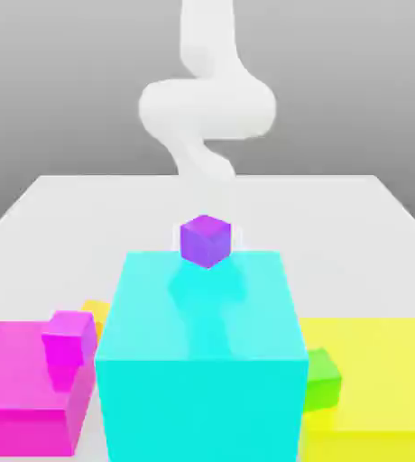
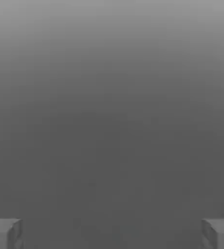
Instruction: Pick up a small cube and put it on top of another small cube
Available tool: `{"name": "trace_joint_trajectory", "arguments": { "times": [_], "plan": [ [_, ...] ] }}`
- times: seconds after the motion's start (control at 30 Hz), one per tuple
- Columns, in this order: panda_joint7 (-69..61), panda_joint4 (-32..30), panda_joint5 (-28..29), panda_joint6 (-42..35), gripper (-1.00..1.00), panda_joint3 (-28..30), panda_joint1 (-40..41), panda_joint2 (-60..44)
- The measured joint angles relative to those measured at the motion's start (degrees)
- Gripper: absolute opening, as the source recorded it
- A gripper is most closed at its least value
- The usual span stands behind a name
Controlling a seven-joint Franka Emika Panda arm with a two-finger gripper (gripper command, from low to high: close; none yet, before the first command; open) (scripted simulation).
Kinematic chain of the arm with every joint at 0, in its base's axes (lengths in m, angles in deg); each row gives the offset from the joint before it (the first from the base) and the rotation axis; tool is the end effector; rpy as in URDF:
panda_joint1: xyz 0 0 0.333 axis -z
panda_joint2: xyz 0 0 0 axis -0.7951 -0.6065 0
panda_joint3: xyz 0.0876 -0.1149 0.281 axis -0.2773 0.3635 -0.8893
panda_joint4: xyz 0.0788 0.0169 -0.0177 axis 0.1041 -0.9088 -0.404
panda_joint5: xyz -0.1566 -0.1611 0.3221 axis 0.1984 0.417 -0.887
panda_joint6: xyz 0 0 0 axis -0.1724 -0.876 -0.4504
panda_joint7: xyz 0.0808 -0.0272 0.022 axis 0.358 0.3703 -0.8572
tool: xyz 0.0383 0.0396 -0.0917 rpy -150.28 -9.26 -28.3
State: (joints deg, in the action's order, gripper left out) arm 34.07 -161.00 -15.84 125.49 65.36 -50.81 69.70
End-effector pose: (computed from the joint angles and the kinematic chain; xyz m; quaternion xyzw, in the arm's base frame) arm 0.3685 -0.0413 0.6833 -0.8396 0.3907 -0.3486 0.1448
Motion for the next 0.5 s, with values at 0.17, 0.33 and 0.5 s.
{"name": "trace_joint_trajectory", "arguments": {
  "times": [0.17,0.33,0.5],
  "plan": [
    [-2.77,-8.61,3.44,7.55,0.00,4.73,4.46,-8.49],
    [-5.93,-17.76,6.54,14.41,0.00,9.52,8.76,-16.32],
    [-10.21,-27.81,8.97,22.06,0.00,15.32,13.42,-25.18]
  ]
}}
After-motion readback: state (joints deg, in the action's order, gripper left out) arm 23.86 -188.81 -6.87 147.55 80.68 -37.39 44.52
